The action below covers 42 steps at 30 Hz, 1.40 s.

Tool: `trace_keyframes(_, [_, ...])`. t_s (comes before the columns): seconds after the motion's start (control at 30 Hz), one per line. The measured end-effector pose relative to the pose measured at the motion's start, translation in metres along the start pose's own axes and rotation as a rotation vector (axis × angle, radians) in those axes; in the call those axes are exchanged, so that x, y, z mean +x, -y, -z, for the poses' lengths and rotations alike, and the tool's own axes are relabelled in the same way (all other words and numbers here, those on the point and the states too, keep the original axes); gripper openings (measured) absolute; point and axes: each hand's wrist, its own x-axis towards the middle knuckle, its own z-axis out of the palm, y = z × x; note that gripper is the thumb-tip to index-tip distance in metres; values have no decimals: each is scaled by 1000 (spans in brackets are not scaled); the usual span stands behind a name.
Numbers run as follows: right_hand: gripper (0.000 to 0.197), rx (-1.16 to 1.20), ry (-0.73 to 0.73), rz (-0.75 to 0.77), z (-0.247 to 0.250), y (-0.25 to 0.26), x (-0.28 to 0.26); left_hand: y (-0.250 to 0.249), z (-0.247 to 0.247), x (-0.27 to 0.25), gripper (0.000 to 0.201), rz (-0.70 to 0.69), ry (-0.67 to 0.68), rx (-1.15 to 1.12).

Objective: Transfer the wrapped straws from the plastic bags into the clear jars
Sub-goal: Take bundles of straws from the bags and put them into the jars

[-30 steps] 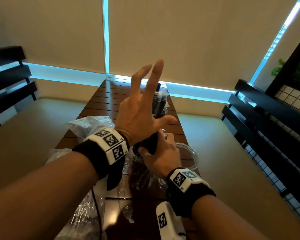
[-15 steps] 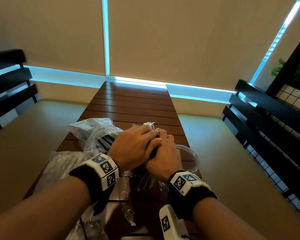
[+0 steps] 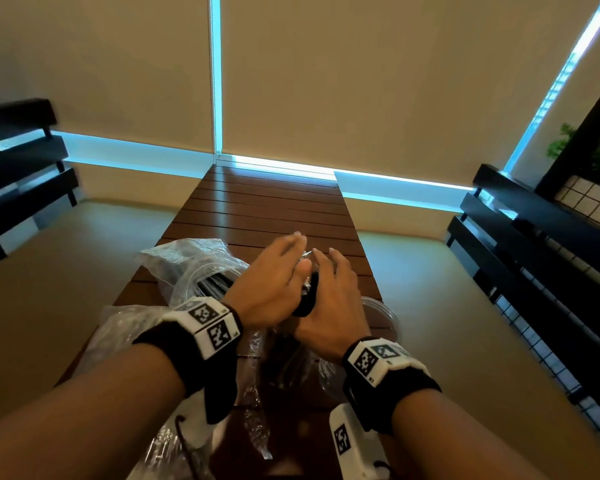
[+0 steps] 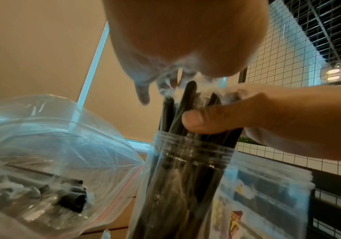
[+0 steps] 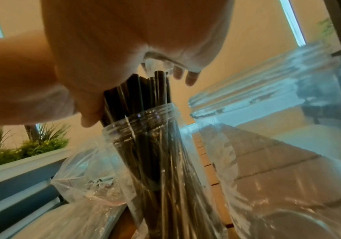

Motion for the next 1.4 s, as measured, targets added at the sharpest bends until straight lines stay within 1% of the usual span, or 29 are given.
trace_keyframes(0.03, [114,-6,30,15,-1,1,2,2,-3,1,49,-2,60,-8])
trace_keyframes(0.07, [115,-2,54,19,-2,2,5,4,-6,1,45,-5,81,-27])
trace_keyframes(0.13, [113,34,80,22,-7,3,10,9,-11,-1,38,0,37,-76])
trace_keyframes(0.23, [102,68,71,35,-17,2,12,13,-15,1,30,23,-10,-85])
trace_keyframes(0.33, [98,90,35,51,-22,-2,12,13,-19,3,28,24,-14,-79])
trace_keyframes(0.5, [106,66,43,68,-17,-9,9,4,-28,0,29,5,-54,-106])
trace_keyframes(0.57, [100,83,17,59,-20,-10,9,1,-28,-3,30,36,-80,-148])
trace_keyframes(0.63, [81,104,-31,71,-25,-11,10,0,-25,-4,37,73,-128,-226])
trace_keyframes(0.67, [71,110,-51,73,-27,-10,10,1,-22,-5,48,100,-140,-273])
trace_keyframes(0.7, [63,119,-66,64,-29,-9,11,3,-17,-4,57,134,-130,-316])
trace_keyframes(0.73, [56,132,-80,55,-29,-9,11,4,-11,-4,62,169,-102,-354])
trace_keyframes(0.8, [47,143,-91,42,-28,-7,11,6,2,-2,64,226,-34,-442])
trace_keyframes(0.87, [46,135,-72,22,-26,-7,13,7,11,-2,69,271,30,-526])
trace_keyframes(0.93, [49,129,-64,12,-26,-8,14,8,13,-4,81,306,88,-573])
trace_keyframes(1.0, [52,124,-52,6,-26,-7,15,11,11,-6,94,315,158,-550])
trace_keyframes(1.07, [50,111,-41,3,-25,-7,15,15,7,-6,102,321,231,-474])
trace_keyframes(1.13, [46,98,-30,2,-22,-6,16,20,7,-5,104,333,280,-425])
trace_keyframes(1.23, [42,111,-13,-3,-18,-3,19,28,11,-2,93,282,359,-415])
trace_keyframes(1.27, [40,123,-13,-6,-18,-2,20,29,12,-3,93,267,389,-406])
trace_keyframes(1.33, [36,146,-14,-8,-17,-1,22,32,10,-6,107,242,407,-385])
trace_keyframes(1.4, [35,151,-10,0,-17,-1,24,32,6,-10,124,222,360,-366])
